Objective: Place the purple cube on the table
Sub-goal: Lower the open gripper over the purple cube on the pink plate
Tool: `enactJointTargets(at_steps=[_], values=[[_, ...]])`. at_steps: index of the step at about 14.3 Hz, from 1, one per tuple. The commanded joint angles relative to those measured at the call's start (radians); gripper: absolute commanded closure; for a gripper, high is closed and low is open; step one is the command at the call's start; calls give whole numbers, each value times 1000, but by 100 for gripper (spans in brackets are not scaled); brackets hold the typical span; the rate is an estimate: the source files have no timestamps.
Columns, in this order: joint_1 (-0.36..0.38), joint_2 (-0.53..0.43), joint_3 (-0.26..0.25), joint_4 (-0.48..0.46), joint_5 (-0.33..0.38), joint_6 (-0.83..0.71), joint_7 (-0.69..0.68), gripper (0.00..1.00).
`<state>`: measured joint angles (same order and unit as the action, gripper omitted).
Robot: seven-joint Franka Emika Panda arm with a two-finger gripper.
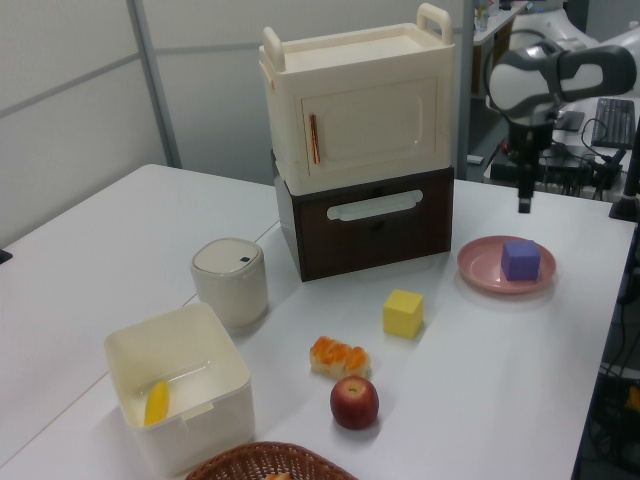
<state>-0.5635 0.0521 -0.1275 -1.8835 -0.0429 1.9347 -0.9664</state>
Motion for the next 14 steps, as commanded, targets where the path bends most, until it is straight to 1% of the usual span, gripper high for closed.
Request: enactJointTargets(at_steps=[1, 4, 7, 11, 14], values=[[-33, 58, 2, -22, 12, 78, -176, 0], [-33, 118, 2, -23, 9, 125, -198, 0], [-32, 167, 2, -49, 9, 208, -196, 0], [-26, 210, 5, -71, 9, 276, -189, 0], [-24, 224, 5, -71, 9, 282, -186, 0]])
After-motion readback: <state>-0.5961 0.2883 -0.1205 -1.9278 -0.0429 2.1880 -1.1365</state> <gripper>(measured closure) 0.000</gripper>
